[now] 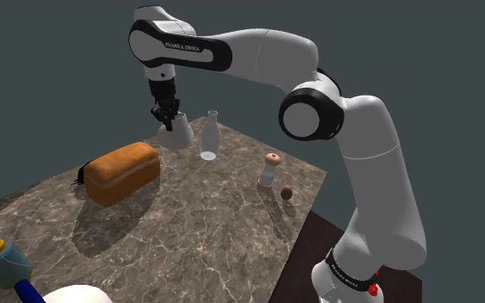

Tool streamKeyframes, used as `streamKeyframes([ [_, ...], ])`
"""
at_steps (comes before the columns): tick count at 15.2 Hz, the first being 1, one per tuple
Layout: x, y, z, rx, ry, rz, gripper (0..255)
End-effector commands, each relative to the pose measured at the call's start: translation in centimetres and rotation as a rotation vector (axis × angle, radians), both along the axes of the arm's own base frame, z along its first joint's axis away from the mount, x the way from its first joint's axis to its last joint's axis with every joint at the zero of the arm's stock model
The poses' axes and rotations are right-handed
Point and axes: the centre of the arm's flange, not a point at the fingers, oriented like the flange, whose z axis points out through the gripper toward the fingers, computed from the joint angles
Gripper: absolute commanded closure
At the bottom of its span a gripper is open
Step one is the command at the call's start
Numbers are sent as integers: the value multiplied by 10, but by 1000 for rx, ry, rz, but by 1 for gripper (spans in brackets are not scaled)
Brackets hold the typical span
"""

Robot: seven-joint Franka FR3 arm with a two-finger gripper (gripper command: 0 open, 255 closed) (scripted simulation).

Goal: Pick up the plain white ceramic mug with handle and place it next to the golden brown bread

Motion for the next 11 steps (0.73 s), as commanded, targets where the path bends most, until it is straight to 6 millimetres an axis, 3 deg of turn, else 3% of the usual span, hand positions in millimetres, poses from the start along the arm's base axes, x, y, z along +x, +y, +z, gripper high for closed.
streamKeyframes([
  [1, 0, 3, -10, 0, 0, -1, 255],
  [11, 0, 3, -63, 0, 0, -1, 255],
])
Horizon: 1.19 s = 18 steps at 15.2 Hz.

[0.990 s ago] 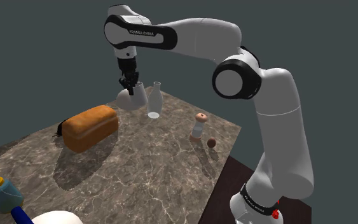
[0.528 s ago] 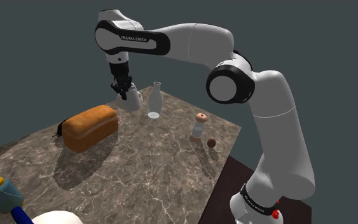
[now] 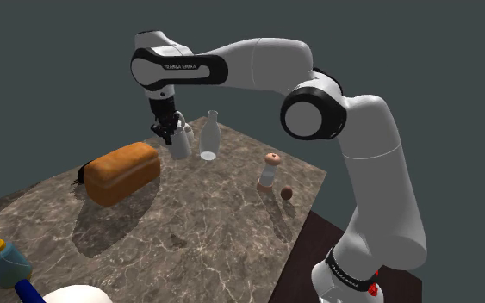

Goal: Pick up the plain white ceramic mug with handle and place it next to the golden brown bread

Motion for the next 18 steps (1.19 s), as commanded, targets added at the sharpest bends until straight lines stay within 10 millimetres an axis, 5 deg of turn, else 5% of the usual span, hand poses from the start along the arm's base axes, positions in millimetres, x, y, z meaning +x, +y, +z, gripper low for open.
streamKeyframes([
  [1, 0, 0, -11, 0, -1, 0, 255],
  [18, 0, 0, -101, 0, -1, 0, 255],
])
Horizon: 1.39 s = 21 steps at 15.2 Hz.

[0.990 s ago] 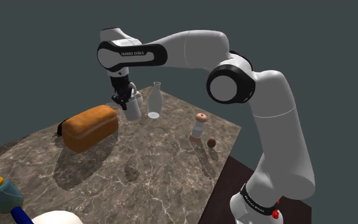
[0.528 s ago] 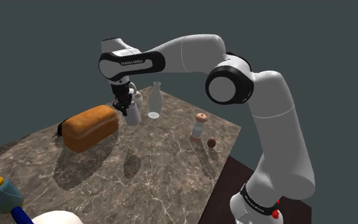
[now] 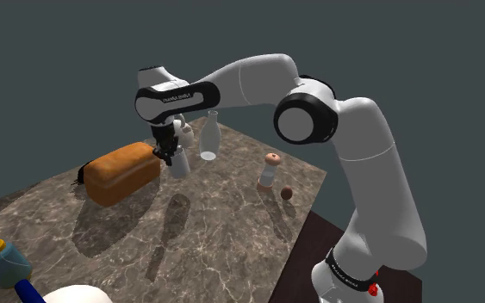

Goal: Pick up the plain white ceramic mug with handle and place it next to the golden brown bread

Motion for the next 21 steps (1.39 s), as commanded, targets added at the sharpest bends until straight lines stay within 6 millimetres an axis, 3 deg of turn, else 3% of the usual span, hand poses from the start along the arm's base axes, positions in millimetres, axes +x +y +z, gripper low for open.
streamKeyframes([
  [1, 0, 0, -11, 0, -1, 0, 255],
  [10, 0, 0, -58, 0, -1, 0, 255],
  [17, 0, 0, -57, 0, -1, 0, 255],
  [18, 0, 0, -57, 0, -1, 0, 0],
  [21, 0, 0, -58, 0, -1, 0, 0],
])
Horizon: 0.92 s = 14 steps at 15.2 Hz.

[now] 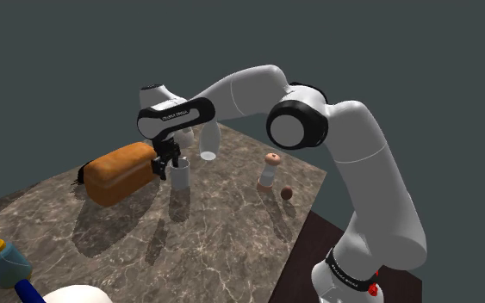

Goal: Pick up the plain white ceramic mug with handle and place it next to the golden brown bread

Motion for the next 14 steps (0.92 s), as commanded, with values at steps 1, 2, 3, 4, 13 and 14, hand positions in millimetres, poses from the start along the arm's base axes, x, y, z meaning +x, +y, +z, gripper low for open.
streamKeyframes([
  [1, 0, 0, 0, 0, 0, 0, 0],
  [2, 0, 0, 0, 0, 0, 0, 0],
  [3, 2, 1, 13, 0, 0, 0, 0],
  [4, 4, 2, 26, 0, 0, 0, 0],
  [13, 7, 4, 49, 0, 0, 0, 0],
  [14, 7, 4, 49, 0, 0, 0, 0],
])
